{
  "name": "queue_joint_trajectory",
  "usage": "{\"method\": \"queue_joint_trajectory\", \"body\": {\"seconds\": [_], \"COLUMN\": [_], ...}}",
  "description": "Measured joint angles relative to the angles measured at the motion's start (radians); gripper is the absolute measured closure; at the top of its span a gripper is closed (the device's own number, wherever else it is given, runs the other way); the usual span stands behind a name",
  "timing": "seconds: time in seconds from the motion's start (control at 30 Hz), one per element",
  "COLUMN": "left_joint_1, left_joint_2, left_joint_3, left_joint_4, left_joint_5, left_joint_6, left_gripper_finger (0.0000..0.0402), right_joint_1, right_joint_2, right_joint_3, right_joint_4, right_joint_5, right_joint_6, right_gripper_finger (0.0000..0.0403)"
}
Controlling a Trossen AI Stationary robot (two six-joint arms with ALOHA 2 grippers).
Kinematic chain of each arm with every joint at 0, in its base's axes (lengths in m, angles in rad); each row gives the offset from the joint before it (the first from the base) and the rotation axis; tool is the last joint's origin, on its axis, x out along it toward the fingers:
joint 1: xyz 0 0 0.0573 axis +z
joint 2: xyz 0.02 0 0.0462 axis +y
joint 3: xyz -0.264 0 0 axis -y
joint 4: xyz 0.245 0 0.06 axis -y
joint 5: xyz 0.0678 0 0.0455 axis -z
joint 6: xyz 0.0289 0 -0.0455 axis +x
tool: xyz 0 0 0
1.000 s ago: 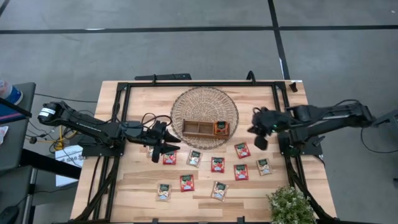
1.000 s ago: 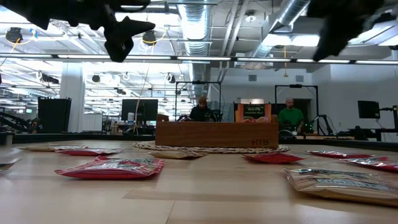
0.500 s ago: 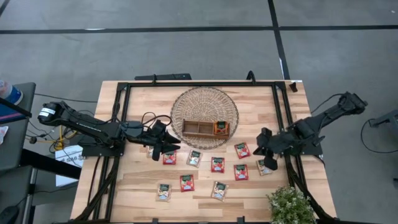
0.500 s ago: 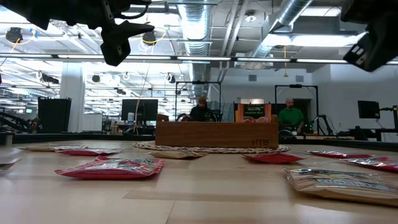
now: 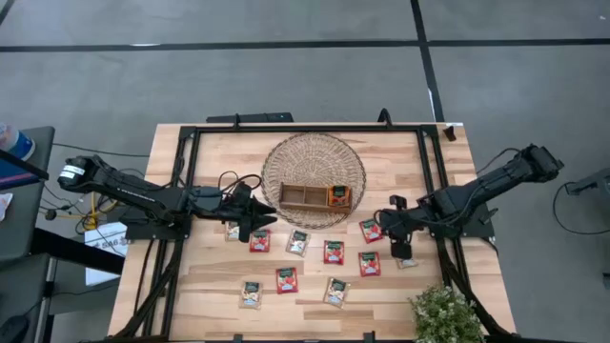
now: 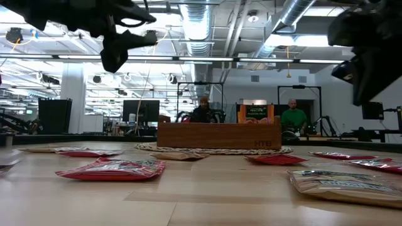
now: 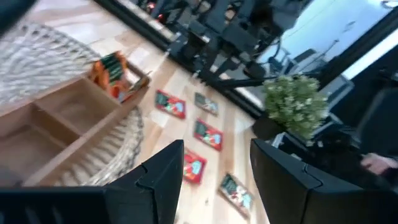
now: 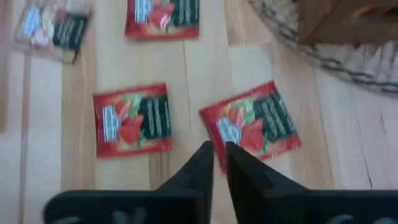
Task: Pick & Place Tea
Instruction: Put the red tea bag into the middle section of the wooden organizer
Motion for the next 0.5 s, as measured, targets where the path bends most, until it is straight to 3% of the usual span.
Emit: {"method": "queue_joint_trajectory", "body": {"seconds": [0.3, 0.5], "left_joint_1": [0.000, 0.000], "left_joint_2": [0.000, 0.000], "left_joint_3": [0.000, 0.000], "left_joint_4": [-0.099, -0.101], "left_joint_5": [-0.001, 0.001], "left_joint_6": [-0.041, -0.041], "left_gripper_finger": [0.0224, 0.0224], "right_joint_1": [-0.176, -0.281], "right_joint_2": [0.138, 0.277], "right_joint_3": [0.001, 0.007], "right_joint_4": [0.042, 0.063], "right_joint_5": [-0.132, -0.149], "right_joint_6": [-0.159, -0.262], "right_gripper_finger": [0.0248, 0.0209]}}
